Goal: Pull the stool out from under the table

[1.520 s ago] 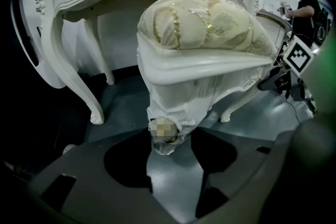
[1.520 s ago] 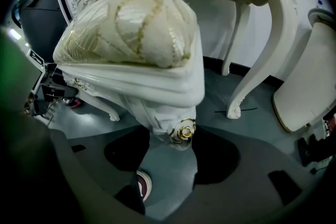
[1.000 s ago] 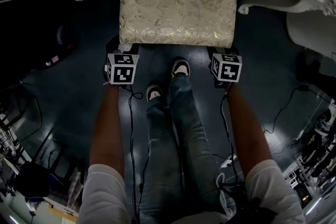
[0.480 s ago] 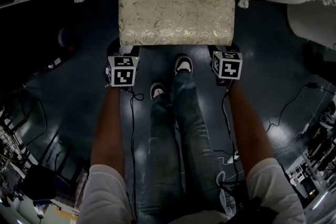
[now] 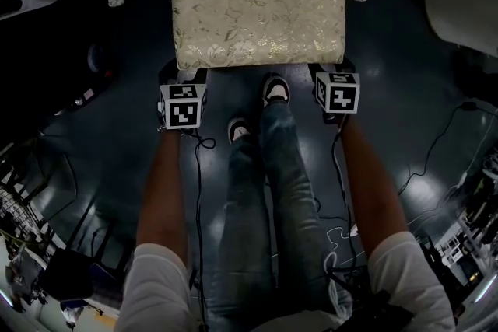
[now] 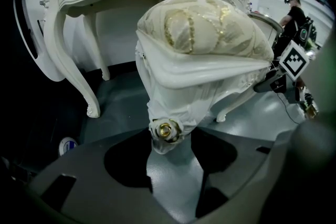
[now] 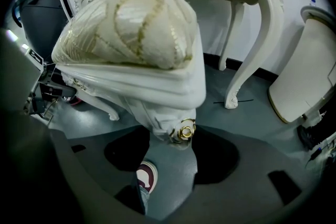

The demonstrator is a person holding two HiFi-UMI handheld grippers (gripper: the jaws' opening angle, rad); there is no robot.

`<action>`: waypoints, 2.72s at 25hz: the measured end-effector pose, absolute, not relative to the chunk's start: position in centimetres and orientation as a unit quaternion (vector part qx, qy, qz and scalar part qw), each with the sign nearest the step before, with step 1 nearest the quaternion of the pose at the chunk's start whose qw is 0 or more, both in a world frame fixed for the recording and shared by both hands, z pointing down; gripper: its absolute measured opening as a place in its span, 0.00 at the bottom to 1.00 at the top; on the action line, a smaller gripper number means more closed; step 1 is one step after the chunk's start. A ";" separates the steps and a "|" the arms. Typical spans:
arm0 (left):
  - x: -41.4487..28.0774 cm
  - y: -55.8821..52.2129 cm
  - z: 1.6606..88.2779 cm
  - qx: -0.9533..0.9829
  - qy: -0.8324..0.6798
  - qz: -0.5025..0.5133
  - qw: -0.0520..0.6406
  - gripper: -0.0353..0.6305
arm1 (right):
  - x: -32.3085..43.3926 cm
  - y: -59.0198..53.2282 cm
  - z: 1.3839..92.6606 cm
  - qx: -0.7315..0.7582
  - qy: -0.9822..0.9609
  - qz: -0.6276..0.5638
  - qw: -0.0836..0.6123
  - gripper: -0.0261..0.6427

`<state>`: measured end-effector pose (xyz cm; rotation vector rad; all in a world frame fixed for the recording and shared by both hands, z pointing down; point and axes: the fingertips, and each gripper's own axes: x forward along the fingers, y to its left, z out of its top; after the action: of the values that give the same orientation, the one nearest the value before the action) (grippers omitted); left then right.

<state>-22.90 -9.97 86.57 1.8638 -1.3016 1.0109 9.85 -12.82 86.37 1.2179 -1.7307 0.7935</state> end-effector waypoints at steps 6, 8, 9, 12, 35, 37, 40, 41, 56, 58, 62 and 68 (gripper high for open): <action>-23.0 -10.3 86.2 0.712 -0.493 0.386 0.318 0.43 | 9.8 -12.9 86.3 0.492 -0.694 0.315 0.422 0.42; -23.0 -10.4 86.1 0.713 -0.491 0.387 0.318 0.43 | 9.8 -12.8 86.4 0.493 -0.692 0.315 0.422 0.42; -23.0 -10.4 86.1 0.713 -0.491 0.386 0.319 0.43 | 9.8 -12.7 86.4 0.494 -0.691 0.316 0.422 0.42; -23.1 -10.5 86.0 0.714 -0.493 0.382 0.317 0.43 | 9.7 -12.6 86.2 0.496 -0.690 0.316 0.421 0.42; -23.0 -9.9 85.4 0.713 -0.479 0.394 0.327 0.42 | 9.8 -12.5 85.9 0.495 -0.684 0.321 0.430 0.41; -23.1 -9.9 85.3 0.714 -0.476 0.397 0.327 0.42 | 9.7 -12.2 85.9 0.496 -0.682 0.325 0.429 0.41; -23.1 -10.1 85.4 0.715 -0.474 0.397 0.325 0.42 | 9.7 -12.2 85.9 0.498 -0.680 0.324 0.429 0.41; -23.2 -10.1 85.4 0.715 -0.475 0.397 0.325 0.42 | 9.7 -12.3 85.9 0.497 -0.681 0.324 0.429 0.41; -23.4 -9.8 84.7 0.699 -0.476 0.417 0.332 0.42 | 9.3 -11.6 86.0 0.484 -0.681 0.344 0.429 0.41; -23.4 -9.8 84.8 0.697 -0.477 0.418 0.334 0.42 | 9.3 -11.6 86.1 0.482 -0.682 0.343 0.430 0.41; -23.1 -10.0 85.2 0.700 -0.478 0.413 0.331 0.42 | 9.6 -12.0 86.2 0.486 -0.686 0.334 0.426 0.41; -23.0 -9.7 85.1 0.694 -0.482 0.418 0.332 0.42 | 9.7 -12.3 86.7 0.484 -0.692 0.335 0.418 0.41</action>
<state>-23.05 -9.72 85.09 1.8143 -1.2606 1.0921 9.66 -12.28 86.67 1.2141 -1.7356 0.8397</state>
